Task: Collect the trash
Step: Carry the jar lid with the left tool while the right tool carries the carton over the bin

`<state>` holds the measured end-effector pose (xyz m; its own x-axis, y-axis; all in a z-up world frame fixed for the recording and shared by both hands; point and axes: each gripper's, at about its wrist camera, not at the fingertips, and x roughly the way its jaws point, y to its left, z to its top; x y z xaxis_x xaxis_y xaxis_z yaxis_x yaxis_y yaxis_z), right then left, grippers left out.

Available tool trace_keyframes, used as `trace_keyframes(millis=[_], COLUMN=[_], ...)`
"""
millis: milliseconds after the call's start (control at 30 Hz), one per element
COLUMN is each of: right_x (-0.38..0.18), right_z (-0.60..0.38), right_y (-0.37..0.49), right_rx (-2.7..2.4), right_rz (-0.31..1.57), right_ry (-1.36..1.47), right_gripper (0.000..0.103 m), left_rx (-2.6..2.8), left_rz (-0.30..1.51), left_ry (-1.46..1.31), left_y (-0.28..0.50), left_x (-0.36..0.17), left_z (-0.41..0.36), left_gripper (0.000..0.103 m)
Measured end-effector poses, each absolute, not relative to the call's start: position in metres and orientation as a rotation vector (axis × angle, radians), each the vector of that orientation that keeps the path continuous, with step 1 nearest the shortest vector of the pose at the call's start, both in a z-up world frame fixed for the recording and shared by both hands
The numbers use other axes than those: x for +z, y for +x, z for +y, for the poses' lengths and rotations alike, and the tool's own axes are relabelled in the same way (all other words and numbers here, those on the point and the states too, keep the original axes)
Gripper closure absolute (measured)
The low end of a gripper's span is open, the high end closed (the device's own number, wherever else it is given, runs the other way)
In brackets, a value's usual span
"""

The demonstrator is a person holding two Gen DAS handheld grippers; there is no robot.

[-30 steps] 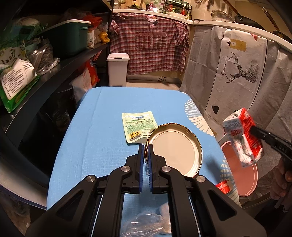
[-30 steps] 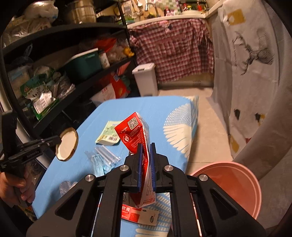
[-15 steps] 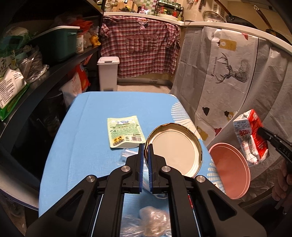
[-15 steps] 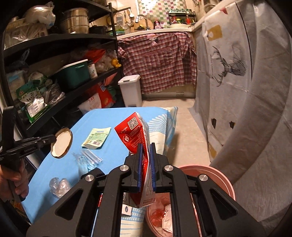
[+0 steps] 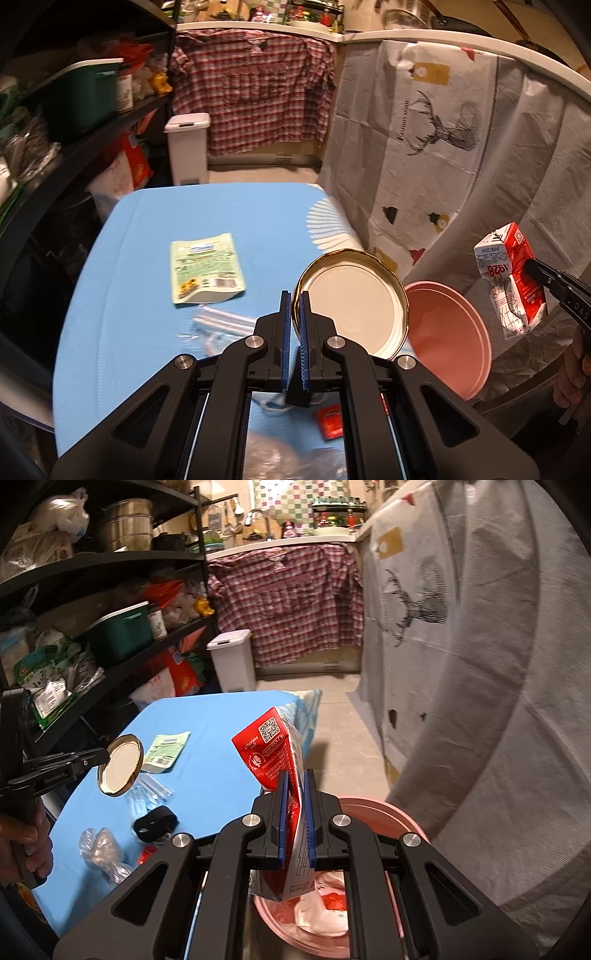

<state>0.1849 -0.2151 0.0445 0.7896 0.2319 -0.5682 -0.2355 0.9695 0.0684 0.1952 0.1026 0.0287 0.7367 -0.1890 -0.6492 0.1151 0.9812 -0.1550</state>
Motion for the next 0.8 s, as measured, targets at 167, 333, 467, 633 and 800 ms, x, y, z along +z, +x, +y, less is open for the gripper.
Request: trace_keyframes(millis=[167, 333, 467, 633, 800], right_x=[0.053, 0.062, 0.060, 0.049, 0.034], right_z=[-0.232, -0.234, -0.241, -0.253, -0.271], right_y=[0.177, 0.169, 0.172, 0.181, 0.193], right_rx=[0.209, 0.191, 0.183, 0.164, 0.138], right_rz=[0.601, 0.557, 0.560, 0.584, 0.627], right_ry=[0.015, -0.013, -0.008, 0.017, 0.057], right_gripper=[0.094, 0.094, 0.094, 0.094, 0.094], left_rx=[-0.207, -0.231, -0.235, -0.235, -0.246], left_rz=[0.718, 0.719, 0.727, 0.741, 0.757], left_ry=[-0.095, -0.076, -0.063, -0.044, -0.019], left_y=[0.195, 0.196, 0.201, 0.206, 0.212], left_x=[0.033, 0.032, 0.029, 0.022, 0.012], left_z=[0.081, 0.059, 0.050, 0.038, 0.023], left_gripper=[0.099, 0.099, 0.099, 0.099, 0.099])
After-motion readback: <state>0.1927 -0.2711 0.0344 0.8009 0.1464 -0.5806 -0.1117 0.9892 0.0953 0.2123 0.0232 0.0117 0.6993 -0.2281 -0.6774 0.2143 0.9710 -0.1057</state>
